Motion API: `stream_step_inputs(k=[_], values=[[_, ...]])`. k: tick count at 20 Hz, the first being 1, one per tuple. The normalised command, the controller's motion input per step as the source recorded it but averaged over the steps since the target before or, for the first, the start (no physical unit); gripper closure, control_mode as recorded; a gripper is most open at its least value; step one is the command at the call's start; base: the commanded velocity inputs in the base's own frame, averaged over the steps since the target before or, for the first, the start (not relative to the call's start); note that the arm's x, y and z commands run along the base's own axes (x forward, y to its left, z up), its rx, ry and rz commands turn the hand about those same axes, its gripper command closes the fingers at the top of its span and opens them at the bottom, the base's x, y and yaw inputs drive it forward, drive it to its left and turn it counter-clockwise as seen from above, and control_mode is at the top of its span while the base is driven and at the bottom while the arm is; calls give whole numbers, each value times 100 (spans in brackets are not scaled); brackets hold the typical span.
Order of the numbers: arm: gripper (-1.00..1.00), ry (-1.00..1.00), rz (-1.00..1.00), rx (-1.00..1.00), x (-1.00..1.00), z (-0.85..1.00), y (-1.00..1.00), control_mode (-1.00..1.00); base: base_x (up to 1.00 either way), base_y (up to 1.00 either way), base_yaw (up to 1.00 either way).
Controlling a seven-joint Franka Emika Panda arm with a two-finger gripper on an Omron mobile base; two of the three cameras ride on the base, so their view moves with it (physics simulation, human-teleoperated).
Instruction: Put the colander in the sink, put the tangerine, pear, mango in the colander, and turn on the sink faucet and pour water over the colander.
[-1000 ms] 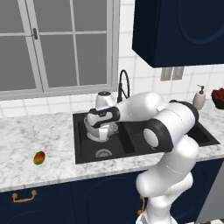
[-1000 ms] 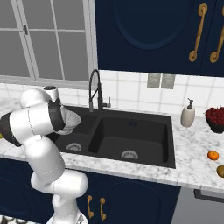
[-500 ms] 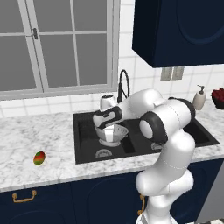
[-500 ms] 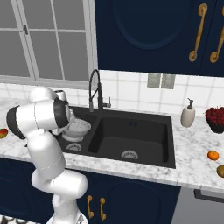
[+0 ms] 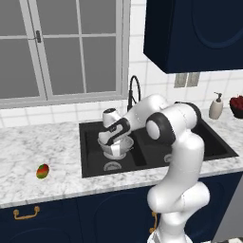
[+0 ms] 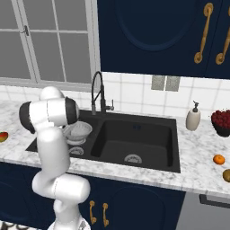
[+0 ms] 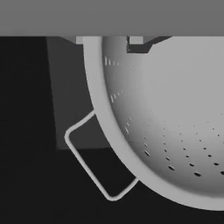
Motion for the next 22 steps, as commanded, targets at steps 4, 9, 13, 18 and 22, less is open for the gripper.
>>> stream_step_inputs(k=[4,9,13,18,22], values=[[100,0,-2,-4,17,-20,29,-100,0,0,0],[100,8,-5,-1,9,-34,5,-100,0,0,0],[100,4,-5,0,12,-47,0,-100,0,0,0],[100,0,0,-1,28,-38,2,-100,0,0,0],[100,-1,0,-1,40,-34,2,-100,0,0,0]])
